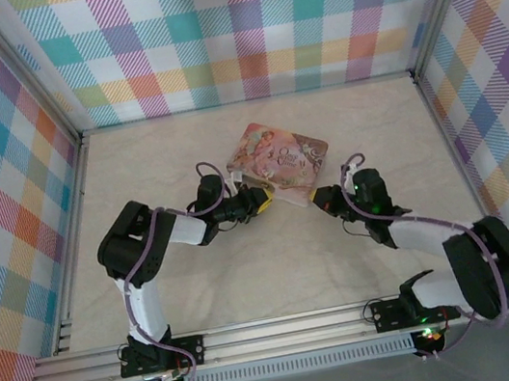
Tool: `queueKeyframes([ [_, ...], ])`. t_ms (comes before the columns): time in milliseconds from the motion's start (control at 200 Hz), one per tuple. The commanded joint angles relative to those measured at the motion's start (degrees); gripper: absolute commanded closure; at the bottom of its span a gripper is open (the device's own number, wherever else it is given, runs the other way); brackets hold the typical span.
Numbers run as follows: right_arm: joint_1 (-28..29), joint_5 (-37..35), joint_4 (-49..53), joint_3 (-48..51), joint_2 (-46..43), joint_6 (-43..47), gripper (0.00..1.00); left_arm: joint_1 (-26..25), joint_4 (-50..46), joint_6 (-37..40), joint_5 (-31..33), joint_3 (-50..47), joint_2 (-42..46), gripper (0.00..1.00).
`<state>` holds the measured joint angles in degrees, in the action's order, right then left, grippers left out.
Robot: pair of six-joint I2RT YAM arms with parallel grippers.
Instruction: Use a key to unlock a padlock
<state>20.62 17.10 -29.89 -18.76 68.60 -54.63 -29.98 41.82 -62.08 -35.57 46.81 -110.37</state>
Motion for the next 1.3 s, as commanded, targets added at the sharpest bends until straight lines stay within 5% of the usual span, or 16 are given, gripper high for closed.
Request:
queueKeyframes([
  [0,0.92,1.41,-3.93,3.26,-5.66,-3.85,1.0,-1.76,-3.19,-2.38,2.18,2.56,4.11,0.97],
  [320,4.69,-5.33,-6.77,9.96,-18.69,-10.35,1.0,-5.1,-1.41,-7.99,3.93,9.68,5.96,0.97],
  [605,12.58,-23.09,-16.85,14.13,-18.58,-12.69,1.0,-7.19,1.5,-11.11,5.22,11.82,5.04,0.96],
  [1295,13.3,-23.78,-42.05,8.04,5.52,-9.97,1.0,-8.43,6.6,-14.98,5.69,11.73,3.8,0.96],
])
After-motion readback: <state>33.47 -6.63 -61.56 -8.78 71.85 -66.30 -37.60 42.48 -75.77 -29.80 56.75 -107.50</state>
